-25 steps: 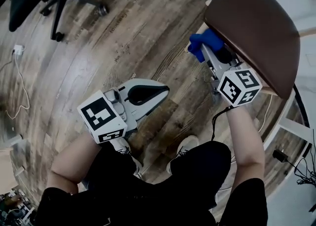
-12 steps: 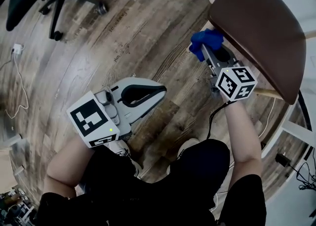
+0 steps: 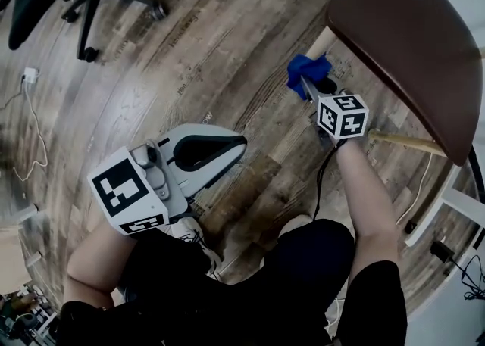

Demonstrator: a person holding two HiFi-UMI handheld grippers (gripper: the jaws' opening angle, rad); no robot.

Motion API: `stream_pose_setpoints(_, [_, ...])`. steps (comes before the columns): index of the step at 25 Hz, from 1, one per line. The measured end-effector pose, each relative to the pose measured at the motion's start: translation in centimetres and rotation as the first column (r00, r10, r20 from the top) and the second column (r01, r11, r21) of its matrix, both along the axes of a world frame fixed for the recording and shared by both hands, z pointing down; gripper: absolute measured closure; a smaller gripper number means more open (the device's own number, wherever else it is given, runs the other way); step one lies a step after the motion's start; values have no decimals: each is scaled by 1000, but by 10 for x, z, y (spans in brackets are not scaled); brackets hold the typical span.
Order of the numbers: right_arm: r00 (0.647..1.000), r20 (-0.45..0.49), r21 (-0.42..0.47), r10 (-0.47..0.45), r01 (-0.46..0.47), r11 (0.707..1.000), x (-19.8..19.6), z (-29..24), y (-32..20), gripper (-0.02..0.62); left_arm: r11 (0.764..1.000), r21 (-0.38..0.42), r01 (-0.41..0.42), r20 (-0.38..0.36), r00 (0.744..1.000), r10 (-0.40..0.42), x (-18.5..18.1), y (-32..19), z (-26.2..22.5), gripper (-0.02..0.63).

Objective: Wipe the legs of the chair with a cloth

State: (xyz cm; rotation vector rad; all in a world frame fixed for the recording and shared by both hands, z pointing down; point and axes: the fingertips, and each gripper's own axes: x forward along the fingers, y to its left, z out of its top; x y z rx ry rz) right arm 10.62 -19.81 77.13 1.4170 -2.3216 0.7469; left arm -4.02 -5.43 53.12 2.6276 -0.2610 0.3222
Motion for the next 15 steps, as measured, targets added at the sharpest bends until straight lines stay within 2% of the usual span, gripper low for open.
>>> stream_pose_setpoints(4, [999,-48,-121,-10,4,993,1,63,1,497,1000,5,10,26,1000,-10,-7,0,4,598])
stream_pose_setpoints(9, [990,-135,-247,-40,5,969,2,121,0,497,999,-13,36,57,998,-36,-19,-1,9,598])
stream_pose_setpoints(15, [991,-131,-257,-24,-10,966,1,131,-2,495,999,-4,43,53,998,-43,-22,1,4,598])
